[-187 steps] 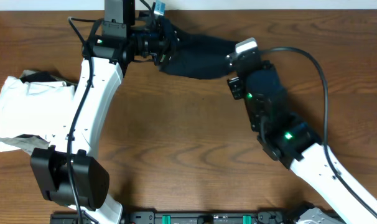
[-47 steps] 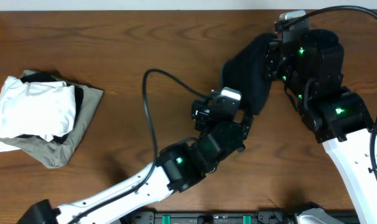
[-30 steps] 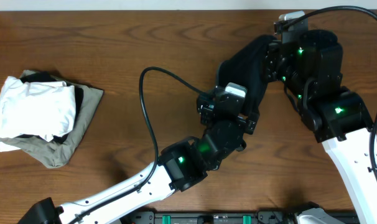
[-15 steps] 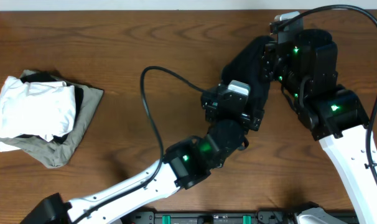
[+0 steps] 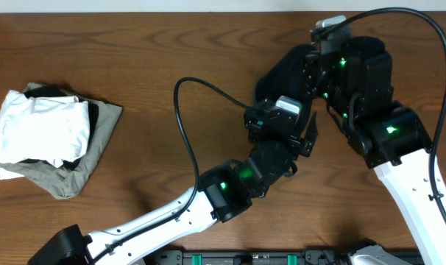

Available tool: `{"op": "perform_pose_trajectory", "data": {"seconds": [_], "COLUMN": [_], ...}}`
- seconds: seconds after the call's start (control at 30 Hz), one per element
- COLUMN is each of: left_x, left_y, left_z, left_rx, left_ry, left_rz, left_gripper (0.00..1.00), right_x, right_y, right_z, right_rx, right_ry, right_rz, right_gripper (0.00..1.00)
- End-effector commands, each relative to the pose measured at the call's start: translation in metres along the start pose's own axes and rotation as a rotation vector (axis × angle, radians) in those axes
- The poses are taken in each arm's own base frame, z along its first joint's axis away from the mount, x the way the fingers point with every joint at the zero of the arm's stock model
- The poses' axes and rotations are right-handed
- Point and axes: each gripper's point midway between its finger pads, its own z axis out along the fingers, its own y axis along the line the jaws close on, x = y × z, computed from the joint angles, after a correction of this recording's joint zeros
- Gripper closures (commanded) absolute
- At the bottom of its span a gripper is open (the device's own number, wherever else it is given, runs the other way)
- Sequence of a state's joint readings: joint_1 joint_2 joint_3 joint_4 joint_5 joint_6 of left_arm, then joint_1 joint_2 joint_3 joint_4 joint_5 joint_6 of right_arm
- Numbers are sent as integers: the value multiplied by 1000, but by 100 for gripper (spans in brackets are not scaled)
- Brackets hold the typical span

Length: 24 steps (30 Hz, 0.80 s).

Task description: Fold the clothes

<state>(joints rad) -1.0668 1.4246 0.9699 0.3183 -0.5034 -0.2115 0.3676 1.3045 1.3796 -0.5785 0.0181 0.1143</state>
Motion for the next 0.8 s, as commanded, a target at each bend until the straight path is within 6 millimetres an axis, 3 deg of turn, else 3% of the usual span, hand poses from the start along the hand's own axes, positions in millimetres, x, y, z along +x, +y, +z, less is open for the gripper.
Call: {"op": "perform_pose_trajectory", "data": {"seconds": [0.0, 0.33, 0.43, 0.5, 0.53, 0.6, 0.77], "left_x": [-2, -16, -17, -18, -18, -18, -19], "left_y": [3, 26, 32, 36, 36, 36, 36], "left_z": [1, 9, 11, 12, 12, 12, 12], "left_rx": [-8, -65, -79, -86, -88, -87, -87], "left_ry": [-7, -49, -51, -51, -52, -53, -54], "left_rz": [4, -24, -27, -27, -28, -28, -5], "left_gripper": [2, 3, 31, 72, 80, 94, 94], "right_x": [-17, -12, -13, -14, -14, -15, -20], "right_y": [14, 31, 31, 29, 28, 26, 19], "right_z": [-9, -11, -12, -12, -13, -13, -17], "right_rx": [-34, -71, -72, -62, -56, -45, -16], "right_ry": [-49, -34, -39, -41, -44, -48, -68], "right_rz": [-7, -27, -28, -27, -27, -27, -21], "right_gripper": [90, 91, 91, 91, 91, 91, 89]}}
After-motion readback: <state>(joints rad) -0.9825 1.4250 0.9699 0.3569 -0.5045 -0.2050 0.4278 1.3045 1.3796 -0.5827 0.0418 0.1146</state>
